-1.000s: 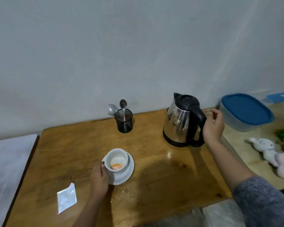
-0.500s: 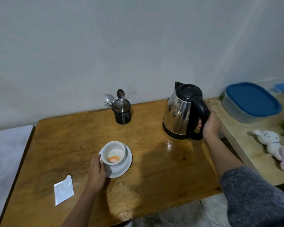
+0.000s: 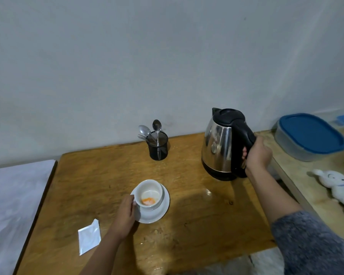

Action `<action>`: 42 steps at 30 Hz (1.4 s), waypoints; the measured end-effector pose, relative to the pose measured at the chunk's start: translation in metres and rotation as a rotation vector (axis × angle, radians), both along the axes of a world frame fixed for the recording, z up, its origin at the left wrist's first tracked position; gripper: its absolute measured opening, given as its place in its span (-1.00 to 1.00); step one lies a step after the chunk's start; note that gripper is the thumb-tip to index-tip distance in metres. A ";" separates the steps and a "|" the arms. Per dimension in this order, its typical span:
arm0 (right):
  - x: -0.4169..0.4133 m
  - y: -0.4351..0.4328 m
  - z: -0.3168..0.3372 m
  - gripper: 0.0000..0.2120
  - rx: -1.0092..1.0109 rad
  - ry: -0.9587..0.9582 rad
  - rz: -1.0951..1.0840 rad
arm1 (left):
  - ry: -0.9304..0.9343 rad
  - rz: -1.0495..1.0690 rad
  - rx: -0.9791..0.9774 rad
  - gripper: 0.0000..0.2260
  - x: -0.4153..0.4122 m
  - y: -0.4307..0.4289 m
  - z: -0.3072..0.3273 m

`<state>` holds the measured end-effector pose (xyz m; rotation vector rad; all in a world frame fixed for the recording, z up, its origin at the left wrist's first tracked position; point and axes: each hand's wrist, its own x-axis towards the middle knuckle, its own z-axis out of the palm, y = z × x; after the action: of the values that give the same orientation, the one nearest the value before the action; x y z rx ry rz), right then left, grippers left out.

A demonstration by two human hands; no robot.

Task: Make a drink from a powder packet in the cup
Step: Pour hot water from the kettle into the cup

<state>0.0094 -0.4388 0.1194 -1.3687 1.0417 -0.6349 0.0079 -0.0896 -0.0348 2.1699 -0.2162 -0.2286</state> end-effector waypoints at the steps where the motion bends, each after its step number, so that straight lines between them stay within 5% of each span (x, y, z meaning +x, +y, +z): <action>1: 0.000 0.002 0.005 -0.66 -0.021 -0.007 0.002 | 0.002 -0.004 0.007 -0.85 0.001 0.002 0.001; 18: 0.003 0.076 0.042 -0.53 -0.489 0.235 0.338 | 0.073 -0.122 0.155 -0.81 0.022 0.026 0.018; 42: 0.017 0.125 0.047 -0.64 -1.025 0.547 0.791 | 0.192 -0.081 0.171 -0.71 0.026 0.027 0.020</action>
<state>0.0267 -0.3140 0.1667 -2.7590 0.4316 -0.1478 0.0340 -0.0631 -0.0151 2.2925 -0.1809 -0.5159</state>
